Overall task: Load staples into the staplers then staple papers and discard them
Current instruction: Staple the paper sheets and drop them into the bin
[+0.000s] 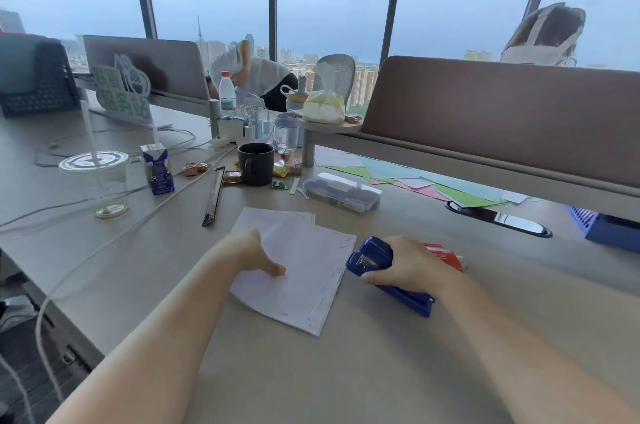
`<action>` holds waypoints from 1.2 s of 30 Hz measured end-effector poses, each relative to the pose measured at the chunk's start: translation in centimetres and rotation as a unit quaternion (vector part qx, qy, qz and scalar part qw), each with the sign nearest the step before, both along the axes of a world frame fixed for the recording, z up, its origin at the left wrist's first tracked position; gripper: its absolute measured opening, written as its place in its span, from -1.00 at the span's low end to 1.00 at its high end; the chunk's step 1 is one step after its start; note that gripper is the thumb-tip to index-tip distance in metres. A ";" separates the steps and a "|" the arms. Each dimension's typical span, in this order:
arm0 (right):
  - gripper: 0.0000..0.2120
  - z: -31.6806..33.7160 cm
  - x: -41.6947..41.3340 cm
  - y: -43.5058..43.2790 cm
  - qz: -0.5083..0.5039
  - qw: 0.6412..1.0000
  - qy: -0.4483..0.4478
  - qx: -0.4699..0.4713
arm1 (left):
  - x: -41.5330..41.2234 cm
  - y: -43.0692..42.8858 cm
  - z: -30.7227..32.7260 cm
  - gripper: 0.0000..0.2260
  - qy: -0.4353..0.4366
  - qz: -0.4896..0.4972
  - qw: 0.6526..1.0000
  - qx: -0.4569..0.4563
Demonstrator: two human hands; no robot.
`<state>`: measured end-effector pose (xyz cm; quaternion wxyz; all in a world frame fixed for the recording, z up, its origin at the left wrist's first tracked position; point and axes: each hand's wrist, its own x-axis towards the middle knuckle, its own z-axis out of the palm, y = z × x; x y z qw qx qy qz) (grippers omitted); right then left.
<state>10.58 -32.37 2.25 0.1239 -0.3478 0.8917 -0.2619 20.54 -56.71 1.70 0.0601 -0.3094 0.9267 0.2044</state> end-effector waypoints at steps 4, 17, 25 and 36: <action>-0.74 -0.1 -0.3 0.6 0.004 0.999 -0.013 -0.033 | -0.3 -0.1 0.3 -0.79 0.129 -0.031 0.991 0.022; -0.19 -1.3 -0.8 4.6 -0.045 0.994 0.099 -0.024 | -2.5 2.8 1.9 -0.89 0.319 -0.072 0.917 0.228; -0.21 -1.6 0.2 6.3 -0.024 0.997 0.067 -0.036 | -2.5 4.8 -0.8 -0.89 0.278 -0.091 0.891 0.348; -0.40 -1.5 1.3 5.2 -0.024 0.997 0.076 -0.007 | -2.0 5.0 -1.2 -0.93 0.246 -0.081 0.892 0.369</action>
